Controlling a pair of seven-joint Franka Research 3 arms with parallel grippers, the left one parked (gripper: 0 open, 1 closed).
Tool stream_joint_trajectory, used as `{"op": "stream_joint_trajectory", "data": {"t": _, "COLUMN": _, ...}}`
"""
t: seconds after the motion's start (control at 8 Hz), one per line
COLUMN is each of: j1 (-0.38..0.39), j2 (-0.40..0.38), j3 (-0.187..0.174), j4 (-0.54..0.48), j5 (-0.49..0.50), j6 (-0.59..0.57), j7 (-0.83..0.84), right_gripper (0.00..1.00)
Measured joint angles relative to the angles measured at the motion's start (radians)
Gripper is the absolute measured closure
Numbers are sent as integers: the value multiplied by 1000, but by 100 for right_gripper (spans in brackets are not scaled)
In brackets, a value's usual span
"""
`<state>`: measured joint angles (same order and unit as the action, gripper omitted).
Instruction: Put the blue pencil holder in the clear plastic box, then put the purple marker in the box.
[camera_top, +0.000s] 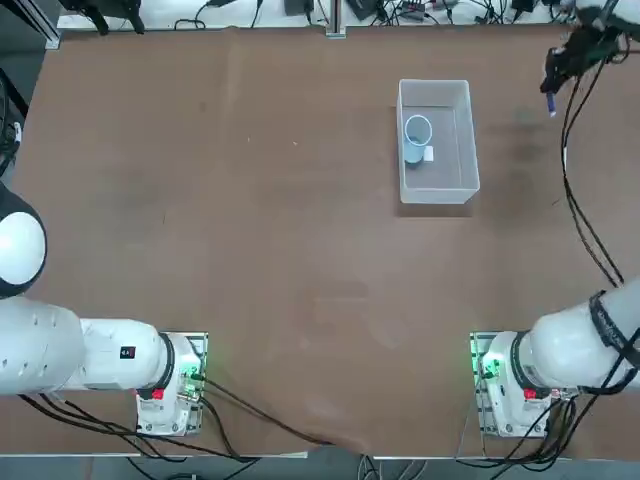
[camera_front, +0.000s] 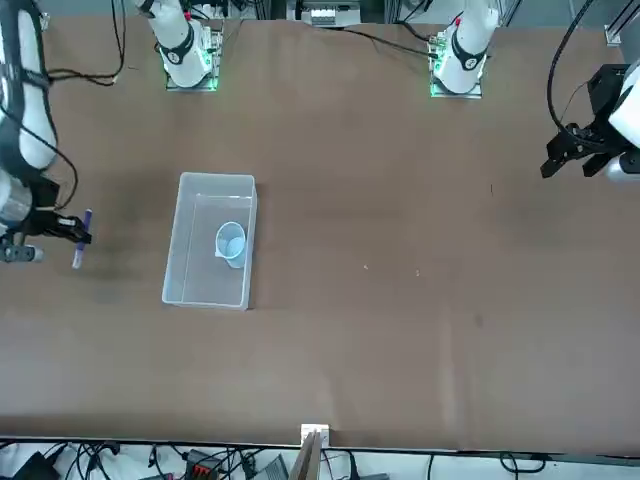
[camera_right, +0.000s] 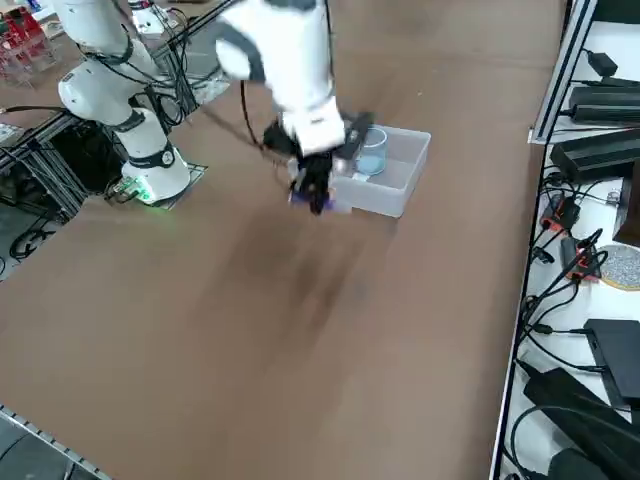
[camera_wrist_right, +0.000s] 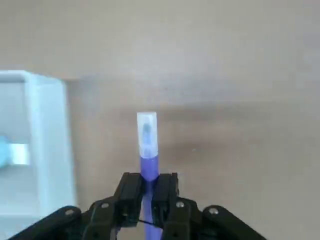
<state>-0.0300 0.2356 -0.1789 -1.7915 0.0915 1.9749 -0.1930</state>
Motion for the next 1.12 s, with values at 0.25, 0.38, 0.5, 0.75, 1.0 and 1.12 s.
{"op": "stream_joint_trajectory", "data": {"t": 0.25, "j1": 112, "j2": -13, "j3": 6, "j4": 61, "j5": 3, "j6": -81, "j7": 157, "right_gripper": 85}}
{"op": "stream_joint_trajectory", "data": {"t": 0.38, "j1": 182, "j2": -9, "j3": 8, "j4": 65, "j5": 3, "j6": -85, "j7": 240, "right_gripper": 85}}
{"op": "stream_joint_trajectory", "data": {"t": 0.5, "j1": 251, "j2": 1, "j3": 9, "j4": 63, "j5": 3, "j6": -86, "j7": 308, "right_gripper": 85}}
{"op": "stream_joint_trajectory", "data": {"t": 0.75, "j1": 353, "j2": 43, "j3": 10, "j4": 58, "j5": 3, "j6": -82, "j7": 386, "right_gripper": 85}}
{"op": "stream_joint_trajectory", "data": {"t": 1.0, "j1": 416, "j2": 98, "j3": 9, "j4": 28, "j5": 3, "j6": -4, "j7": 427, "right_gripper": 85}}
{"op": "stream_joint_trajectory", "data": {"t": 1.12, "j1": 440, "j2": 119, "j3": 9, "j4": -19, "j5": 2, "j6": 71, "j7": 436, "right_gripper": 85}}
